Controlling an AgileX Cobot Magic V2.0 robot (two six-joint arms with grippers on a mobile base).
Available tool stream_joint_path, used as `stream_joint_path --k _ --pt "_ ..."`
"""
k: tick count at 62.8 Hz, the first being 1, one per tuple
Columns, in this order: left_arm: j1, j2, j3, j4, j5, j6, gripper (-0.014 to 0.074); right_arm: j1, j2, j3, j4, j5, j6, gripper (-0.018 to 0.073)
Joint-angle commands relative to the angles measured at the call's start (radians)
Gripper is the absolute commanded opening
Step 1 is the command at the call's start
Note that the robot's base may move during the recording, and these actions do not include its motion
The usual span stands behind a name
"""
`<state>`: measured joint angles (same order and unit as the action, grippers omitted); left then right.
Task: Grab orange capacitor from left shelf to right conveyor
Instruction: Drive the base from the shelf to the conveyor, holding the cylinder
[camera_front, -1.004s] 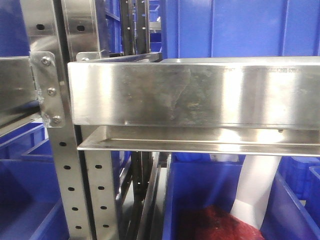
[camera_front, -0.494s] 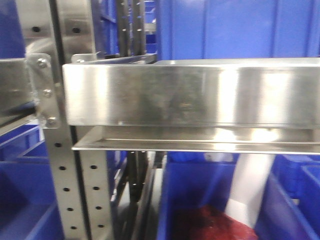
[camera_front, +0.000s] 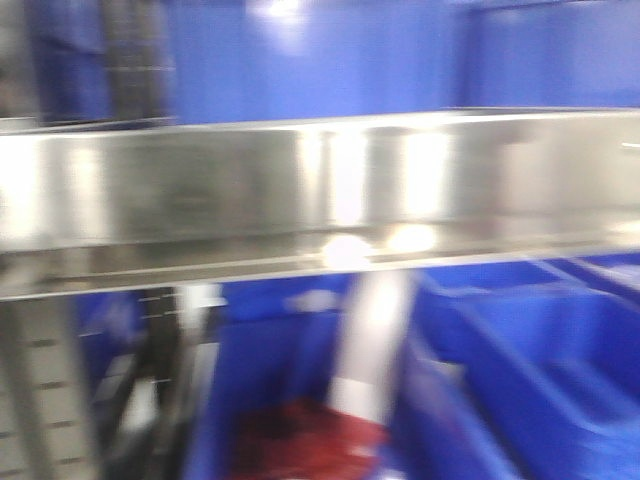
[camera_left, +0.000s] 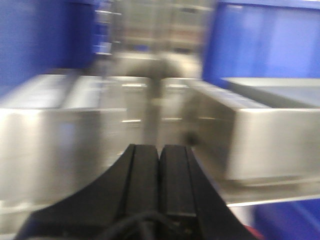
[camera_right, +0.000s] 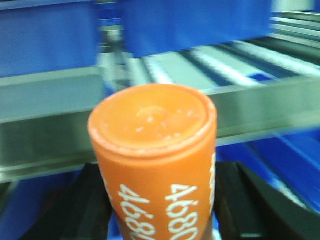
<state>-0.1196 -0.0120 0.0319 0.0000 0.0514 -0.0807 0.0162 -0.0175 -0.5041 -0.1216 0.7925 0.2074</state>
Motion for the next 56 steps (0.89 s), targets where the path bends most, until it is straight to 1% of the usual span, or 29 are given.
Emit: stream_joint_path --k 1,56 --pt "0.004 -0.019 -0.005 0.0 -0.089 0.0 -0.0105 -0.002 -0.01 -0.027 -0.012 -0.08 -0.006 0.0182" --pt "0.004 -0.019 -0.005 0.0 -0.089 0.0 -0.0105 -0.002 -0.01 -0.027 -0.012 -0.08 -0.006 0.0182"
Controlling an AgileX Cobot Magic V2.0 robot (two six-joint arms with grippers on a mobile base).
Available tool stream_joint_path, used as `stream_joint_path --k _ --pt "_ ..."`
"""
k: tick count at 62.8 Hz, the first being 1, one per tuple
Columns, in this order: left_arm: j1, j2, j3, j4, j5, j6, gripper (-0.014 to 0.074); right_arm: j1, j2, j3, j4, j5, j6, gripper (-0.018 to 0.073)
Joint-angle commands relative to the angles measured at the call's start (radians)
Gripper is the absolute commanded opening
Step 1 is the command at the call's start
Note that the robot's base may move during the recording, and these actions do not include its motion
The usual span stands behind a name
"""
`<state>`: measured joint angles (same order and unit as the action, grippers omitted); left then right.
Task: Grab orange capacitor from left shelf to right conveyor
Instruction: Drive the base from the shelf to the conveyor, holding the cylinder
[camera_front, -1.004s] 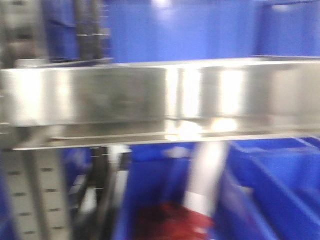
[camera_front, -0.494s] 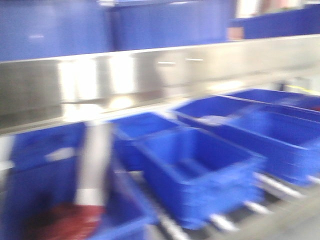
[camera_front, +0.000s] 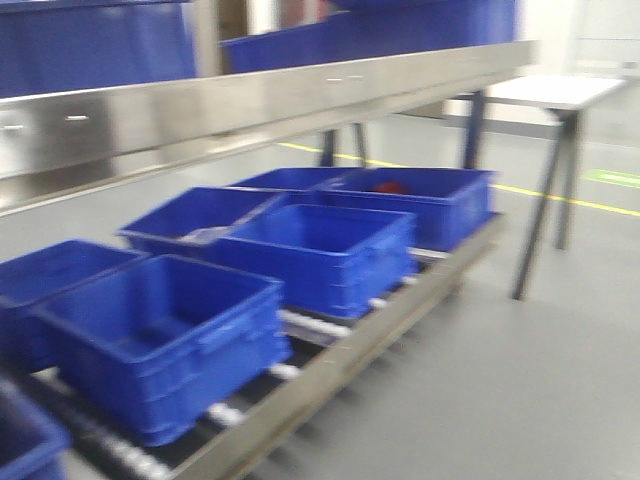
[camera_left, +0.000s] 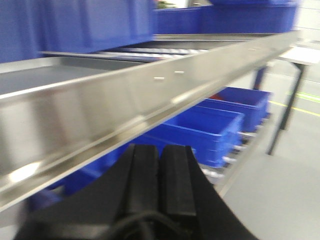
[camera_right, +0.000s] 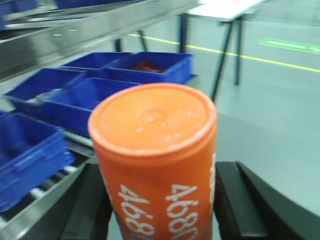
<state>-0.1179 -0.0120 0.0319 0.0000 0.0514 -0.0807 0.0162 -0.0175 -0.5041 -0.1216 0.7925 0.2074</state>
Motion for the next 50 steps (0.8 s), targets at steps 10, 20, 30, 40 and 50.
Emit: stream_joint_path --k 10,20,30,40,50 --pt "0.003 -0.019 -0.005 0.0 -0.089 0.0 -0.0105 -0.002 -0.01 -0.027 -0.012 -0.08 -0.006 0.0182" --pt "0.003 -0.019 -0.005 0.0 -0.089 0.0 -0.0105 -0.002 -0.01 -0.027 -0.012 -0.08 -0.006 0.0182" --pt "0.003 -0.019 -0.005 0.0 -0.089 0.0 -0.0105 -0.002 -0.01 -0.027 -0.012 -0.08 -0.006 0.0182" --pt "0.003 -0.019 -0.005 0.0 -0.089 0.0 -0.0105 -0.002 -0.01 -0.027 -0.012 -0.08 -0.006 0.0182" --pt "0.003 -0.019 -0.005 0.0 -0.089 0.0 -0.0105 -0.002 -0.01 -0.027 -0.012 -0.08 -0.006 0.0182"
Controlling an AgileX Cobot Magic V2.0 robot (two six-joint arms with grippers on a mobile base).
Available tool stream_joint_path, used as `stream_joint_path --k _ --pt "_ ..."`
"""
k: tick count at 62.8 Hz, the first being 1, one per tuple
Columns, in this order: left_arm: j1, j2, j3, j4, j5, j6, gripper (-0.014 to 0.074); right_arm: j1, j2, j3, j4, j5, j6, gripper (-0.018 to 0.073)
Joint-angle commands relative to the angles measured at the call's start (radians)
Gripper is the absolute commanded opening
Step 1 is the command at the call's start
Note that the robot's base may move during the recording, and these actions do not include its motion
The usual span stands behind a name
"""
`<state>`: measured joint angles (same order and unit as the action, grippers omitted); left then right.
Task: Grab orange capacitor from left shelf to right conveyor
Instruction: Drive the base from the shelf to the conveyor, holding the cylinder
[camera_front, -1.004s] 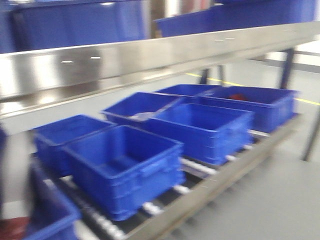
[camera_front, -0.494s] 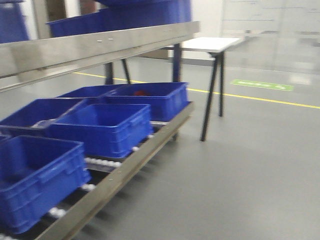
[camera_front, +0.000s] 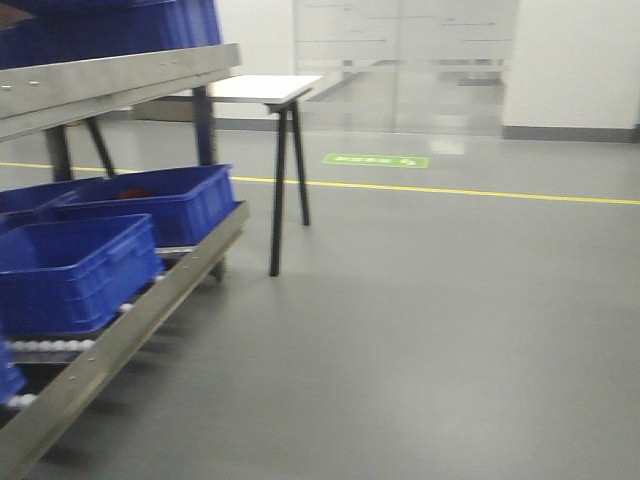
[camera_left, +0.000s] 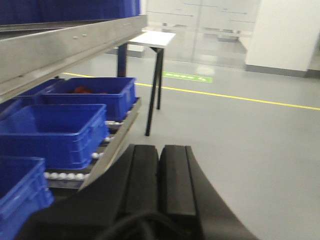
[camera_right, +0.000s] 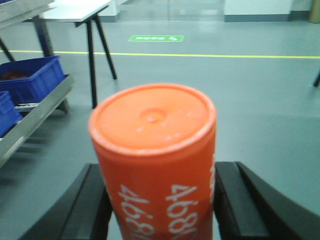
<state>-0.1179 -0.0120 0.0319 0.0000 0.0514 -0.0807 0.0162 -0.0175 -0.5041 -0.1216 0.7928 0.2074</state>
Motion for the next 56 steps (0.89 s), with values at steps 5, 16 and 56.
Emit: stream_joint_path --k 5,16,56 --pt "0.003 -0.019 -0.005 0.0 -0.089 0.0 -0.0105 -0.002 -0.01 -0.027 -0.012 -0.081 -0.006 0.0182" --pt "0.003 -0.019 -0.005 0.0 -0.089 0.0 -0.0105 -0.002 -0.01 -0.027 -0.012 -0.081 -0.006 0.0182" --pt "0.003 -0.019 -0.005 0.0 -0.089 0.0 -0.0105 -0.002 -0.01 -0.027 -0.012 -0.081 -0.006 0.0182"
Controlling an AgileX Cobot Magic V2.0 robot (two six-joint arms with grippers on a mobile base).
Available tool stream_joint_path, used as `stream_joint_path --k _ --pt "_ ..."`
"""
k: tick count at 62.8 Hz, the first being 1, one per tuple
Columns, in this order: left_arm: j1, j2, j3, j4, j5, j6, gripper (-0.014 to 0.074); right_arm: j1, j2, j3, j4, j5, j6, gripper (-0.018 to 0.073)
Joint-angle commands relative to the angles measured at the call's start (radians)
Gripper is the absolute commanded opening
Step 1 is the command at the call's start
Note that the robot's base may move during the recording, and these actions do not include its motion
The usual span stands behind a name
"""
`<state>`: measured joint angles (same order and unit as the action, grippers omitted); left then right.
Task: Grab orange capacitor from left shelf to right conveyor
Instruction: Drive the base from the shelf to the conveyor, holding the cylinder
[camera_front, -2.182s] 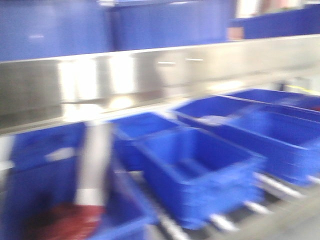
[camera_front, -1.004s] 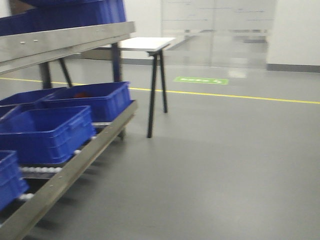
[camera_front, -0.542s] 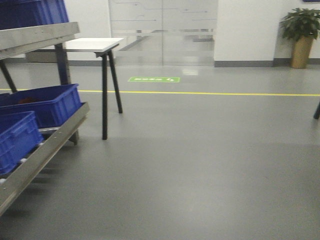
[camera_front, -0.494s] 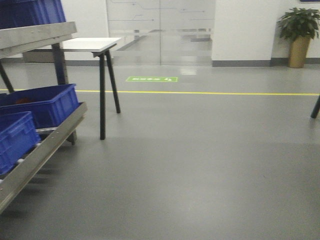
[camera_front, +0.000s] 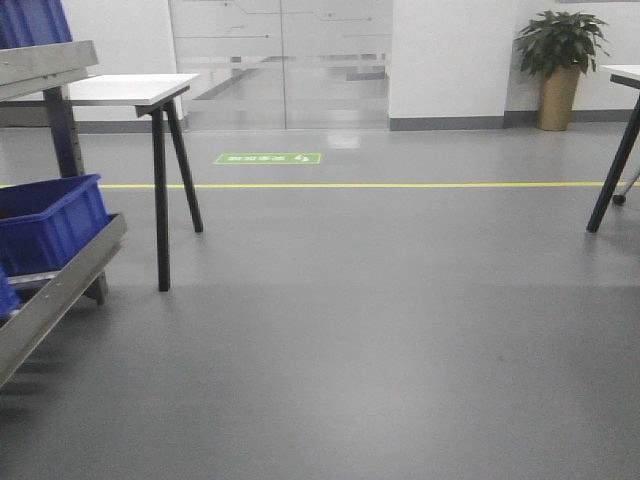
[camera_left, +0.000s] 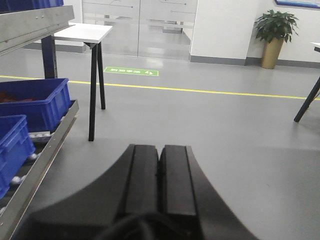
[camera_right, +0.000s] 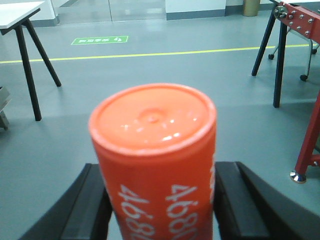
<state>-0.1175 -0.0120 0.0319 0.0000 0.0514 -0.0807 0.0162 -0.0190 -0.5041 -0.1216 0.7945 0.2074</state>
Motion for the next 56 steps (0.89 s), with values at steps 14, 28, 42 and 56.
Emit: stream_joint_path --k 14,28,42,56 --pt "0.002 -0.019 -0.005 0.0 -0.089 0.0 -0.0105 -0.002 -0.009 -0.027 -0.012 -0.082 -0.006 0.0182" --pt "0.002 -0.019 -0.005 0.0 -0.089 0.0 -0.0105 -0.002 -0.009 -0.027 -0.012 -0.082 -0.006 0.0182" --pt "0.002 -0.019 -0.005 0.0 -0.089 0.0 -0.0105 -0.002 -0.009 -0.027 -0.012 -0.081 -0.006 0.0182" --pt "0.002 -0.019 -0.005 0.0 -0.089 0.0 -0.0105 -0.002 -0.009 -0.027 -0.012 -0.082 -0.006 0.0182"
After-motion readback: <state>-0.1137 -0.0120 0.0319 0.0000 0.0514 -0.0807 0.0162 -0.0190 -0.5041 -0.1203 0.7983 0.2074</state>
